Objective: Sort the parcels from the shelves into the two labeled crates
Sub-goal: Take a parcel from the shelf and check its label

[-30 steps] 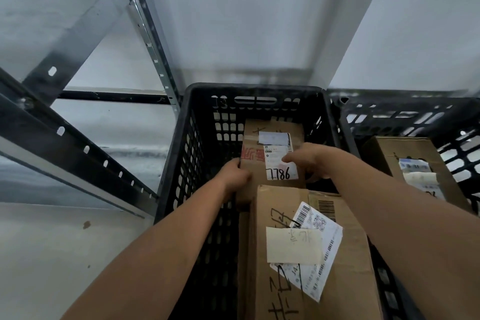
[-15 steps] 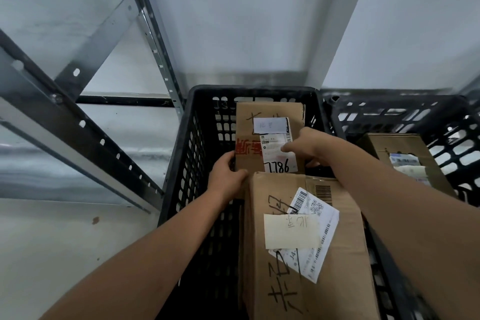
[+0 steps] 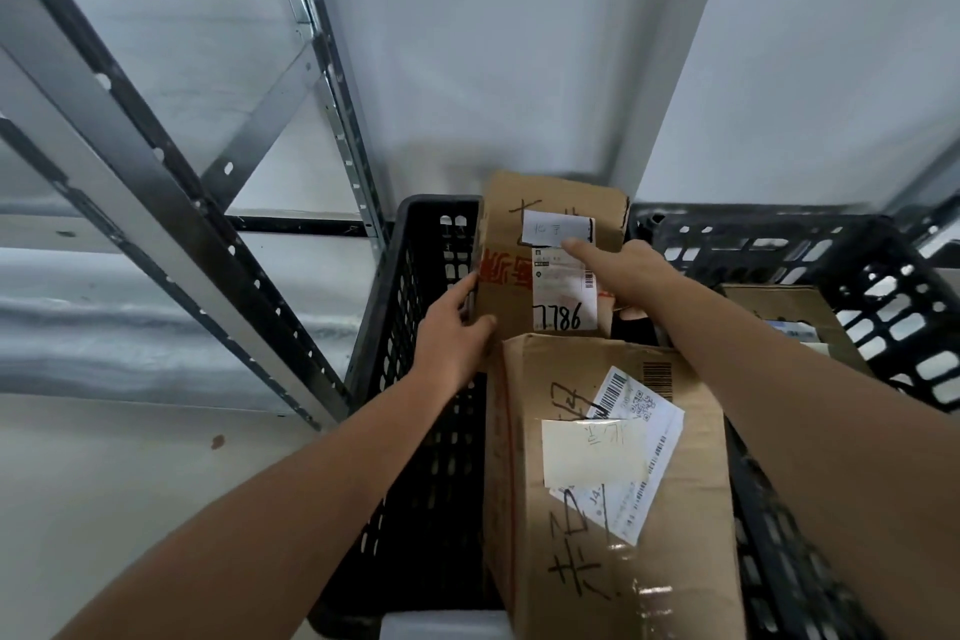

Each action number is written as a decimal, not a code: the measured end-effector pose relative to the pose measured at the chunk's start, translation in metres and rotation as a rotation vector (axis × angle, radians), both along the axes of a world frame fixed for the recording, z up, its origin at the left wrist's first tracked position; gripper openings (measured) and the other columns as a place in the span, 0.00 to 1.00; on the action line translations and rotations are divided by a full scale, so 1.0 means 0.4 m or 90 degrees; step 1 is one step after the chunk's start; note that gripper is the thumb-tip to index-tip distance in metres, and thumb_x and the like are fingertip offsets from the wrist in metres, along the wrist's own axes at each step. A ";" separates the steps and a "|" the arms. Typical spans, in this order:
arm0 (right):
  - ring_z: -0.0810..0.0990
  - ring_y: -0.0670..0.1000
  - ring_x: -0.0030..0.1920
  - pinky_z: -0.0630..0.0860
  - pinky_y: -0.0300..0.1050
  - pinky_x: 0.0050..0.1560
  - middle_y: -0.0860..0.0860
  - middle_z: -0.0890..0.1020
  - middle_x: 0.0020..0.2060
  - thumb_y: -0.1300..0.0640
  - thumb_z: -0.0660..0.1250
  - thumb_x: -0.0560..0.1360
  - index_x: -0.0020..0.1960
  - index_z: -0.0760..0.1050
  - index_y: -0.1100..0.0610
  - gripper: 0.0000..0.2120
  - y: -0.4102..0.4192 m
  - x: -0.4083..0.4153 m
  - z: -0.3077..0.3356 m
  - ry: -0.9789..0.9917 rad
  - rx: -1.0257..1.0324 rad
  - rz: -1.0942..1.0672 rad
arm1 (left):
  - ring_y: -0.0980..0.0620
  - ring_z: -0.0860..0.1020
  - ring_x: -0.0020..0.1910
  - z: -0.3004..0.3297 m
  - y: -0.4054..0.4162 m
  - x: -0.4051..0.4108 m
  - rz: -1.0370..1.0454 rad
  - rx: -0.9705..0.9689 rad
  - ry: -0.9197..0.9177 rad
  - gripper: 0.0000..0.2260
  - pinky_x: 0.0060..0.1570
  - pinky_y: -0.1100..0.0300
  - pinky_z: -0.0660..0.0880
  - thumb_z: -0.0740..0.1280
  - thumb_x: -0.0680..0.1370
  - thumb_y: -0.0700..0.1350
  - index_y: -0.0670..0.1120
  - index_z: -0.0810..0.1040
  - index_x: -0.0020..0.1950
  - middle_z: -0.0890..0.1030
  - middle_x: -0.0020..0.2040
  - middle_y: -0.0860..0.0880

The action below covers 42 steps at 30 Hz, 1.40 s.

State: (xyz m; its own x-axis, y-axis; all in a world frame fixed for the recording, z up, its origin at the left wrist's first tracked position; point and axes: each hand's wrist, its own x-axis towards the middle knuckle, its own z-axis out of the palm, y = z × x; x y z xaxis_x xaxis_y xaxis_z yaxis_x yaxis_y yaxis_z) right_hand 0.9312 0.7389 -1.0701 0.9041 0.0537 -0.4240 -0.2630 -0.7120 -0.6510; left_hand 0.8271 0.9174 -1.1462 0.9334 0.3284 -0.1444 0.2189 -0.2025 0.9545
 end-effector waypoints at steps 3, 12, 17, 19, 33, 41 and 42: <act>0.76 0.56 0.58 0.78 0.48 0.45 0.56 0.74 0.59 0.32 0.66 0.74 0.76 0.58 0.65 0.47 -0.009 -0.003 0.003 -0.018 0.003 -0.004 | 0.55 0.79 0.62 0.011 -0.002 -0.010 -0.002 0.014 -0.022 0.28 0.63 0.51 0.78 0.67 0.79 0.36 0.53 0.68 0.77 0.79 0.67 0.50; 0.79 0.60 0.61 0.79 0.61 0.60 0.56 0.75 0.65 0.32 0.76 0.64 0.75 0.52 0.55 0.53 -0.016 -0.026 -0.016 -0.092 0.222 -0.137 | 0.52 0.72 0.68 0.126 0.037 0.038 -0.078 0.199 -0.117 0.27 0.69 0.57 0.70 0.60 0.80 0.34 0.48 0.66 0.79 0.75 0.69 0.49; 0.83 0.53 0.48 0.84 0.54 0.50 0.55 0.78 0.55 0.43 0.74 0.74 0.65 0.56 0.56 0.34 0.000 -0.052 -0.037 -0.082 0.333 -0.222 | 0.58 0.77 0.55 0.172 0.058 0.082 -0.098 0.253 -0.113 0.25 0.49 0.78 0.71 0.59 0.80 0.33 0.48 0.69 0.77 0.78 0.64 0.53; 0.82 0.53 0.51 0.84 0.50 0.45 0.55 0.77 0.56 0.46 0.72 0.76 0.62 0.54 0.54 0.30 0.014 -0.071 -0.040 -0.060 0.367 -0.255 | 0.55 0.79 0.53 0.193 0.066 0.106 -0.114 0.271 -0.102 0.25 0.54 0.64 0.78 0.58 0.80 0.34 0.51 0.70 0.76 0.80 0.62 0.53; 0.87 0.56 0.38 0.85 0.49 0.37 0.59 0.80 0.55 0.49 0.78 0.71 0.77 0.44 0.48 0.50 0.066 -0.127 -0.037 0.000 0.470 -0.328 | 0.48 0.74 0.67 0.322 0.119 0.210 -0.231 0.476 0.020 0.23 0.69 0.42 0.67 0.64 0.77 0.55 0.58 0.70 0.72 0.78 0.66 0.56; 0.86 0.52 0.37 0.83 0.46 0.37 0.57 0.85 0.45 0.38 0.76 0.69 0.63 0.60 0.57 0.38 0.048 -0.108 -0.087 0.077 0.361 -0.371 | 0.46 0.70 0.66 0.276 0.120 0.263 -0.259 0.549 0.068 0.18 0.63 0.48 0.56 0.59 0.79 0.50 0.61 0.73 0.69 0.81 0.59 0.57; 0.86 0.51 0.39 0.82 0.45 0.36 0.56 0.85 0.45 0.36 0.75 0.68 0.64 0.64 0.59 0.38 0.036 -0.100 -0.095 0.070 0.326 -0.359 | 0.46 0.69 0.67 0.264 0.118 0.276 -0.261 0.551 0.078 0.18 0.62 0.48 0.56 0.59 0.79 0.50 0.61 0.73 0.68 0.80 0.59 0.56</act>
